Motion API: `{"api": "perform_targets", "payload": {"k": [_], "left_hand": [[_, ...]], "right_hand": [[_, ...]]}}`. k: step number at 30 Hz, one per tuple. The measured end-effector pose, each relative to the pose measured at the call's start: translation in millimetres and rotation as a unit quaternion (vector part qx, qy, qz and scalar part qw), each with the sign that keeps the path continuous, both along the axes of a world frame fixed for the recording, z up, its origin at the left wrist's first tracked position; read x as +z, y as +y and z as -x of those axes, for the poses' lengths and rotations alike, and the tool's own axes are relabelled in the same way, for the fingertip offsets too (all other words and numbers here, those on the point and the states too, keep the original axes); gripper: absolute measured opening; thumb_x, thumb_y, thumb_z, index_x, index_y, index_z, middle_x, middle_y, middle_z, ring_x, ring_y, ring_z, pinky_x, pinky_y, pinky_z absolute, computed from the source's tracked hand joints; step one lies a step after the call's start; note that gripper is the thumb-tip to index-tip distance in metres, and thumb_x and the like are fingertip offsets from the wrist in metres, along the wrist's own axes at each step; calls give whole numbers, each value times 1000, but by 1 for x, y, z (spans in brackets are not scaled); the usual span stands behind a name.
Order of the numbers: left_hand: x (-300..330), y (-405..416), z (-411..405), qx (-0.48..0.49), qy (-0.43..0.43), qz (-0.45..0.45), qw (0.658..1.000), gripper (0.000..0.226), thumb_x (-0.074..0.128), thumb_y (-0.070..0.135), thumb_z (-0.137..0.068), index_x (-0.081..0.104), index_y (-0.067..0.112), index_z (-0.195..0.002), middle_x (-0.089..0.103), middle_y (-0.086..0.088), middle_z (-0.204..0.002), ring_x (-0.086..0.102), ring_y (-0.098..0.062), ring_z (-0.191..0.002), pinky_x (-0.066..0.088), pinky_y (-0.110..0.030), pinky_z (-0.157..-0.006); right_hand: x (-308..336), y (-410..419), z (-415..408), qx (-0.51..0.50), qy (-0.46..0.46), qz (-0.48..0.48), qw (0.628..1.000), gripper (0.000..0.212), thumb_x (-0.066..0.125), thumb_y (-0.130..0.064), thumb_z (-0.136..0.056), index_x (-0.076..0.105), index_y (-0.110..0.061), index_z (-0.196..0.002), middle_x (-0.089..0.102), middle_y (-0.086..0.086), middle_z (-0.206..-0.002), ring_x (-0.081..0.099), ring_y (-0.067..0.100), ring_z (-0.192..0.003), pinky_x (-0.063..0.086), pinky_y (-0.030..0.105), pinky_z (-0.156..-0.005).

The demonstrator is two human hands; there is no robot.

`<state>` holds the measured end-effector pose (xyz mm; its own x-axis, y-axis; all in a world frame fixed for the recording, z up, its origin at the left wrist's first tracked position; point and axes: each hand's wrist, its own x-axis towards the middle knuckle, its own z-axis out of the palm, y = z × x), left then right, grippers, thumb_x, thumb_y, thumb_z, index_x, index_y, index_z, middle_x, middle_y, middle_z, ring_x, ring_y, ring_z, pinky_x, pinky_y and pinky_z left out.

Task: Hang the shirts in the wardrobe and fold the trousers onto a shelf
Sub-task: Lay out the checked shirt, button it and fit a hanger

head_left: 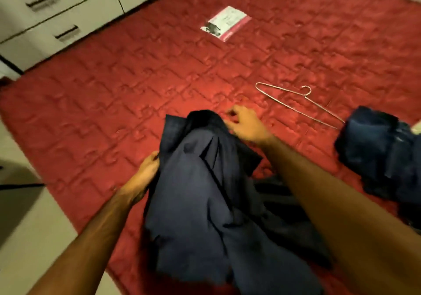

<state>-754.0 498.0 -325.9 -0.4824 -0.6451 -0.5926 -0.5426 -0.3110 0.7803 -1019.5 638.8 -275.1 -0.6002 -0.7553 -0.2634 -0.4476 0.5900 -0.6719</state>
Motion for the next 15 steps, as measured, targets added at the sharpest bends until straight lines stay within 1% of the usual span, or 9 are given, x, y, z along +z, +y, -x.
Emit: {"api": "perform_targets", "payload": {"k": [2, 3, 5, 6, 7, 10, 11, 13, 15], "left_hand": [[-8, 20, -15, -17, 17, 1, 1000, 33, 67, 14, -93, 57, 9, -124, 69, -5, -113, 65, -14, -92, 51, -25, -76], [-18, 34, -25, -32, 13, 33, 999, 44, 73, 15, -89, 53, 14, -129, 67, 1, -119, 64, -4, -96, 49, -21, -82], [-36, 59, -39, -50, 25, 56, 997, 66, 86, 19, -76, 48, 20, -129, 63, 11, -120, 62, 11, -98, 48, -14, -88], [-46, 68, -42, -36, 33, 53, 997, 73, 88, 23, -70, 48, 19, -130, 64, 7, -121, 64, 7, -101, 51, -19, -92], [-57, 71, -41, -26, 36, 66, 997, 74, 88, 22, -69, 48, 18, -130, 65, 3, -123, 65, -3, -107, 52, -30, -97], [-76, 65, -35, -4, 20, 119, 993, 51, 82, 16, -80, 51, 19, -120, 66, -2, -118, 63, -22, -111, 50, -45, -96], [-77, 67, -36, 15, 11, 126, 992, 49, 82, 26, -79, 52, 18, -116, 67, -3, -115, 63, -22, -108, 51, -45, -93], [-79, 71, -38, 55, -4, 141, 988, 61, 75, 51, -65, 53, 17, -110, 68, -3, -108, 62, -18, -98, 49, -43, -85], [-76, 78, -33, 70, -20, 172, 982, 65, 67, 58, -58, 54, 16, -107, 66, -2, -104, 57, -15, -91, 42, -36, -72]], "right_hand": [[-33, 18, -23, 99, -52, -77, 991, 68, 60, -52, -89, 47, -10, -140, 53, 5, -139, 49, 22, -129, 37, 39, -112], [-52, 26, -43, 160, -22, -133, 978, 83, 54, -59, -87, 36, -7, -149, 43, 10, -150, 40, 25, -139, 31, 42, -116], [-93, 50, -78, 240, 56, -232, 941, 102, 33, -71, -79, 0, -16, -158, 2, 13, -165, 6, 30, -153, 8, 51, -123], [-117, 60, -83, 226, 109, -234, 939, 104, 21, -77, -75, -12, -21, -156, -12, 10, -164, -4, 31, -153, 2, 54, -121], [-134, 64, -86, 205, 146, -220, 942, 105, 13, -80, -72, -17, -23, -155, -11, 10, -163, 0, 33, -152, 5, 58, -119], [-161, 57, -84, 178, 207, -197, 942, 94, 3, -79, -83, -8, -22, -157, 24, 15, -160, 33, 34, -145, 32, 63, -109], [-159, 57, -85, 191, 208, -201, 938, 96, -2, -81, -81, -15, -22, -155, 12, 12, -164, 23, 31, -149, 24, 62, -114], [-167, 62, -87, 208, 220, -177, 936, 96, -4, -82, -69, -32, -28, -144, -25, 3, -161, -14, 24, -152, -9, 53, -119], [-171, 66, -85, 206, 220, -142, 943, 96, -3, -81, -67, -31, -31, -144, -29, 0, -160, -24, 23, -149, -19, 47, -116]]}}
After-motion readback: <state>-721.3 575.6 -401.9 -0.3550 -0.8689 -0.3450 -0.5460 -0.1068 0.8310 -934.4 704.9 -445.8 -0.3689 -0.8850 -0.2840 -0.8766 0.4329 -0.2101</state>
